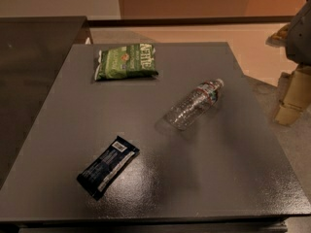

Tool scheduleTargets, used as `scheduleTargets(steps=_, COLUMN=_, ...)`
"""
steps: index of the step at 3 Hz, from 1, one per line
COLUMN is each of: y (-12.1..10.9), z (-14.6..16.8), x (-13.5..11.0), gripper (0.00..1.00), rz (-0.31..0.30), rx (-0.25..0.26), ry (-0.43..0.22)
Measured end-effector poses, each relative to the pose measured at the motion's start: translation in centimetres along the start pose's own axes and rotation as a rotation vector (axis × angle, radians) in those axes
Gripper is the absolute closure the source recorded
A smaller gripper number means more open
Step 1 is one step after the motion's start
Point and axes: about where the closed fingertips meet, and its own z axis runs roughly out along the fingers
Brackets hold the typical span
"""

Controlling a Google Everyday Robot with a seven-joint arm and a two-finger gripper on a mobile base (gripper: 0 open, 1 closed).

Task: Pick water bottle

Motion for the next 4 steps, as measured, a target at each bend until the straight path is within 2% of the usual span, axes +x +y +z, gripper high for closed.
scheduleTargets(steps=1, y=0.0, z=-0.1, x=-0.1, gripper=0.0, rz=-0.001, rx=0.002, ry=-0.001)
scheduleTargets(steps=2, y=-0.7, z=0.5, x=-1.0, gripper=0.0, rz=-0.028, rx=-0.011, ry=-0.022)
scheduleTargets(steps=4, y=-3.2, z=3.7, x=-3.9, gripper=0.0, rz=-0.169, rx=-0.07, ry=-0.061)
